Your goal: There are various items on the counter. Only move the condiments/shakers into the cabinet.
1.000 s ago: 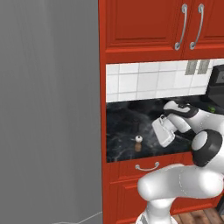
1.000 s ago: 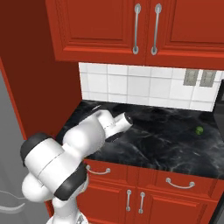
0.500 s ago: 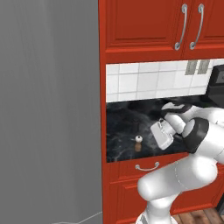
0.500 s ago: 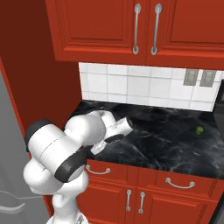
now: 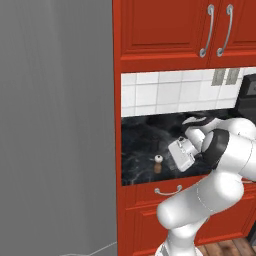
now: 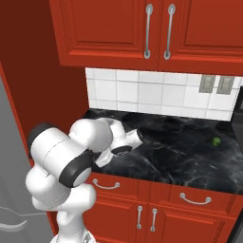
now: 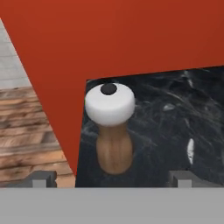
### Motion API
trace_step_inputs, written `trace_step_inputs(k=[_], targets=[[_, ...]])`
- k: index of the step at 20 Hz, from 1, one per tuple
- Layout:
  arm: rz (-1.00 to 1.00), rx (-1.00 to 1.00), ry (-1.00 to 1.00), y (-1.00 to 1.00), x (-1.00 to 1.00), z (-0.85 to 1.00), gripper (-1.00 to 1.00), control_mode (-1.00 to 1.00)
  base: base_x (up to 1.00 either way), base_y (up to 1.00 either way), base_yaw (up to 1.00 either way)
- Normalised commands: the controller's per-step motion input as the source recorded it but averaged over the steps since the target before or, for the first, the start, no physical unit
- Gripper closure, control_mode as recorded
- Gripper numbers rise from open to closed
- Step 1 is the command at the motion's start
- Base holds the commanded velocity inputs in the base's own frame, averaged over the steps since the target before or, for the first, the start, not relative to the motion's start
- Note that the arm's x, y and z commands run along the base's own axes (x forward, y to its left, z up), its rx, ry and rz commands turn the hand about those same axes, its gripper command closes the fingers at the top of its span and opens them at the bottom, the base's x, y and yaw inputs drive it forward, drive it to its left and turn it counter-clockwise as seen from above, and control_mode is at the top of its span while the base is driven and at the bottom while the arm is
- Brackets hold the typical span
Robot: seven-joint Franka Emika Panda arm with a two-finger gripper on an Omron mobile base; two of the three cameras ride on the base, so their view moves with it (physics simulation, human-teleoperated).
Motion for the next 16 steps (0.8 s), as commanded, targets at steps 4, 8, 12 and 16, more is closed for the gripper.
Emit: trace_step_inputs(k=[4,8,12,16], targets=[[0.0,0.0,0.0,0.28,0.06,0.0,-1.0,-1.0,0.0,0.0,0.0],[0.0,0.0,0.03,0.22,0.01,-0.04,-1.0,-1.0,0.0,0.0,0.0],[0.0,0.0,0.09,0.08,0.01,-0.12,-1.0,-1.0,0.0,0.0,0.0],[0.0,0.0,0.07,0.06,0.07,-0.05,-1.0,-1.0,0.0,0.0,0.0]])
